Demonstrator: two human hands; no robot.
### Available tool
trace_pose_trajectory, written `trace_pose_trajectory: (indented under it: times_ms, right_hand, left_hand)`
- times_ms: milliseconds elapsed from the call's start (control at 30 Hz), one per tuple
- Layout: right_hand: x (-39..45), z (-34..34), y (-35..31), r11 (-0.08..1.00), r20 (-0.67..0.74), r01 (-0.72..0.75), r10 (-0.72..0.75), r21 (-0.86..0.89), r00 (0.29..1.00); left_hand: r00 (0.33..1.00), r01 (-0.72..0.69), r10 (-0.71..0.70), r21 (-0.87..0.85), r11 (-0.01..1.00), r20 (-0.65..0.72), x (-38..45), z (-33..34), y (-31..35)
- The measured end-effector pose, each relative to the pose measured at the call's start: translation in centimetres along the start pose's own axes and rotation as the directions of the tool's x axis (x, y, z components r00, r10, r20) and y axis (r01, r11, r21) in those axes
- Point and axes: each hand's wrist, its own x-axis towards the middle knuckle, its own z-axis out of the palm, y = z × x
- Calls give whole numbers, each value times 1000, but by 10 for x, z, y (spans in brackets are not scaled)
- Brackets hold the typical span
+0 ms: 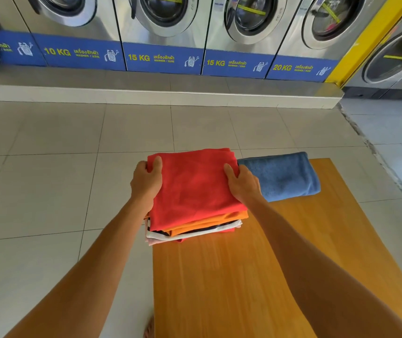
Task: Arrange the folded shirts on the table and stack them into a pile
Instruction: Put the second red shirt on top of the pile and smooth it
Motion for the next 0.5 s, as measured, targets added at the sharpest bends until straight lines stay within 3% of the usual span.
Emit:
trace_pose_trajectory:
  times_ms: [133, 267, 400, 433, 500]
  right_hand:
    - [9, -5, 3, 999, 23, 22, -21, -43, 1000]
    - [10, -17, 0, 1000, 4, -15, 15, -11, 1000]
    - [-14, -38, 11, 995, -173, -47, 63, 92, 983]
    - [-23, -40, 15, 994, -198, -46, 66, 102, 978]
    - [-40, -38, 23, 992, -173, -55, 74, 114, 982]
  left_hand:
    - [996, 78, -86, -194, 978, -32, 13, -8, -5]
    - [998, 48, -52, -112, 993, -30, 15, -16, -5]
    - [955, -175, 227, 256, 951, -191, 19, -23, 16]
    - [931, -266, 324, 295, 918, -169, 19, -18, 26]
    - [879, -453, 476, 336, 826, 14, 12, 4, 48]
